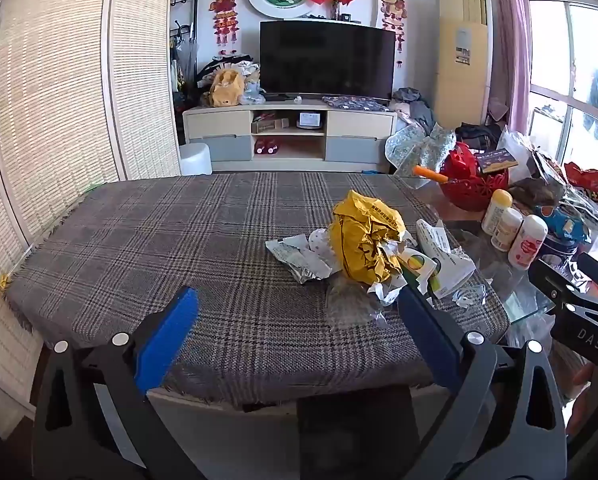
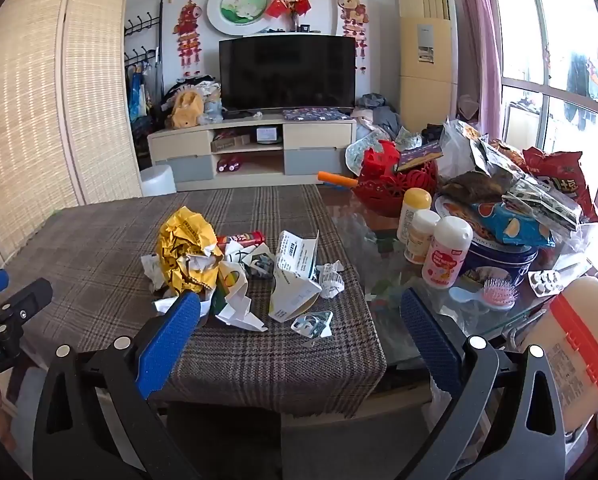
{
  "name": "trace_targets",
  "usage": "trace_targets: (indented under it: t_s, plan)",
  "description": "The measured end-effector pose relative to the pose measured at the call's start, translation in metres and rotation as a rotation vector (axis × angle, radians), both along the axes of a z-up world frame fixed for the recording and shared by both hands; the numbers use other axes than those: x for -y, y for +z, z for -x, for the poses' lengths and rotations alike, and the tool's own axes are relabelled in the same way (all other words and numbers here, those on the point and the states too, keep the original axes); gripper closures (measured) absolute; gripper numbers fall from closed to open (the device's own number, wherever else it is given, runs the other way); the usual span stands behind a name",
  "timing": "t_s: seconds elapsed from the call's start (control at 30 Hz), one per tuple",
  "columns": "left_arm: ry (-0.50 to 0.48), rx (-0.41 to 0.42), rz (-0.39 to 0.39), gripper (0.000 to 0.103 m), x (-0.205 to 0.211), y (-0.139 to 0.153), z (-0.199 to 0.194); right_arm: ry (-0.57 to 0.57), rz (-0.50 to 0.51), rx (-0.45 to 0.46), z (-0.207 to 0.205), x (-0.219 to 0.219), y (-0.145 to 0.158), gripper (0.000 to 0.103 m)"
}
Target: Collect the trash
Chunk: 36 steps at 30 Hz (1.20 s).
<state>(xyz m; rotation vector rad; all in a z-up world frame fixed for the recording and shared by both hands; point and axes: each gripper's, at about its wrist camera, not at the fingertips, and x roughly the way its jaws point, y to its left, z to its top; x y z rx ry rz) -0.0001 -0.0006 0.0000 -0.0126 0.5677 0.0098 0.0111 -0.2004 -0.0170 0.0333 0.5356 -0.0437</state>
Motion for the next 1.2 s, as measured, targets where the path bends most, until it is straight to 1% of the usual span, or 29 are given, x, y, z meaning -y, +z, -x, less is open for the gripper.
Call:
trace_targets:
  t_s: [0.77, 1.2]
  plan:
    - [0.002, -0.005, -0.003, 0.008, -0.0005, 0.0001, 0.0001, -0.002, -0.002, -0.005, -0.0006, 0.0006, -0.0023, 0.003]
    - [0.003, -0.007, -0.005, 0.008, -0.0080, -0.0030, -0.0022, -0.001, -0.005, -0.007, -0.0016, 0.0018, 0.0004, 0.003]
